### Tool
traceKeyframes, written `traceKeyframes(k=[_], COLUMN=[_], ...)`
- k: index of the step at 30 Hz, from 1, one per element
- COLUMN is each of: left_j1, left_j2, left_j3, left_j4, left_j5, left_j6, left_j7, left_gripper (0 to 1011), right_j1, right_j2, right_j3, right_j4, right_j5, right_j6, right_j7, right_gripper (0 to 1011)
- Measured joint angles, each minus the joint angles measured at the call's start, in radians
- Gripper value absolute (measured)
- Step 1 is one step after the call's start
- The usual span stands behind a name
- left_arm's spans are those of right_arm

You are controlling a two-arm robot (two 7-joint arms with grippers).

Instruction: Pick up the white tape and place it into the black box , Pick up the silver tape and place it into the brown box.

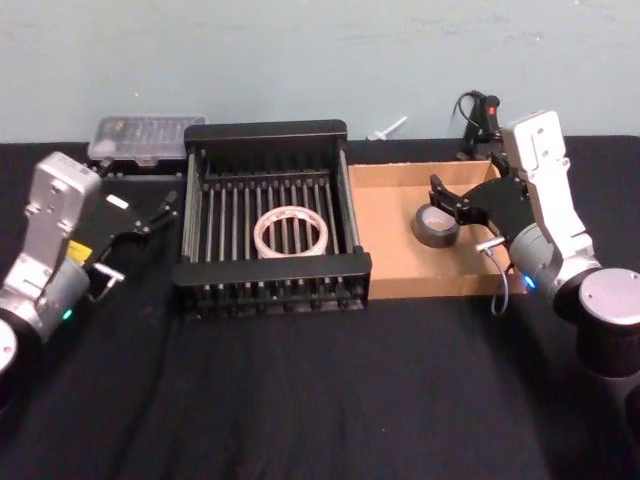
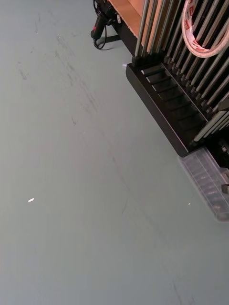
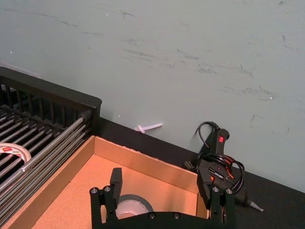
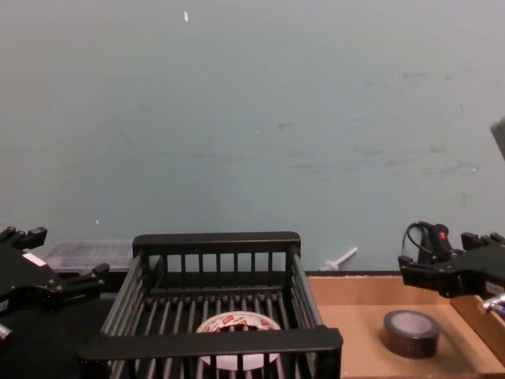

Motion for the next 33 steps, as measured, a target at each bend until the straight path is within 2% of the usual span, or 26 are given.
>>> traceKeyframes(k=[33], left_j1=[0.000], left_j2=[0.000], left_j3=[0.000], left_j4=[0.000], left_j5=[0.000], left_j6=[0.000], left_j7=[0.000], left_gripper=[1001], right_j1=[0.001], right_j2=[0.001], right_j3=[0.000], right_j4=[-0.004], right_j5=[0.007], right_j6=[0.003], right_j7=[0.002], right_gripper=[1002])
